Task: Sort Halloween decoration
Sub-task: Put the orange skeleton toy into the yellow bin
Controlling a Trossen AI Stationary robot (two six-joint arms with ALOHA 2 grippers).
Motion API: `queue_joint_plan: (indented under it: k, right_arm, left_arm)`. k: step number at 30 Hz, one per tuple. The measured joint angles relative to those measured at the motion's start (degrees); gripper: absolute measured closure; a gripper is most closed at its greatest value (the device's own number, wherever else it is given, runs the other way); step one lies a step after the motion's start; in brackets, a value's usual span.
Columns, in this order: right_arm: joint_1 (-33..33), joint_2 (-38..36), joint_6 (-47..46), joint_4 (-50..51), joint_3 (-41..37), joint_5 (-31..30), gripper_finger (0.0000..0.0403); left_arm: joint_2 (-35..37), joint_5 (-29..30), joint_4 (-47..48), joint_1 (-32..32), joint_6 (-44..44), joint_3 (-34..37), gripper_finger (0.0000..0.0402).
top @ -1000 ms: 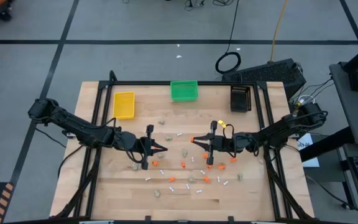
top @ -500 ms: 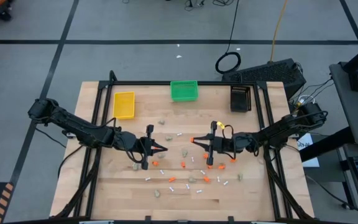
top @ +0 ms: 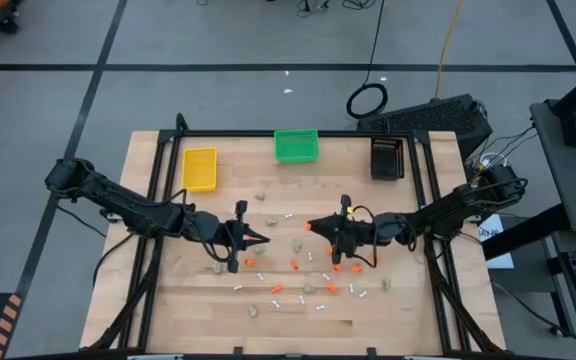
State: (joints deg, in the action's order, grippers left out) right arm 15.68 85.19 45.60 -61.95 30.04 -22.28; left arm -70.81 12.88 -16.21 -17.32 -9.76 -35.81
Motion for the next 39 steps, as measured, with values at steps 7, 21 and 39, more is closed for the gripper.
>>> queue_joint_plan:
  k: [7,21,39]
  right_arm:
    - [0.0,-0.02,5.97,0.08,0.0,-0.02,0.0387]
    - [0.0,-0.02,-0.15,0.08,0.0,-0.09,0.0387]
    - [0.0,-0.02,-8.47,0.63,0.01,-0.09,0.0387]
  left_arm:
    - [0.0,0.0,0.0,0.0,0.04,0.0,0.0402]
    - [0.0,0.0,-0.02,0.0,0.2,0.0,0.0402]
    - [0.0,0.0,-0.18,0.0,0.31,0.0,0.0402]
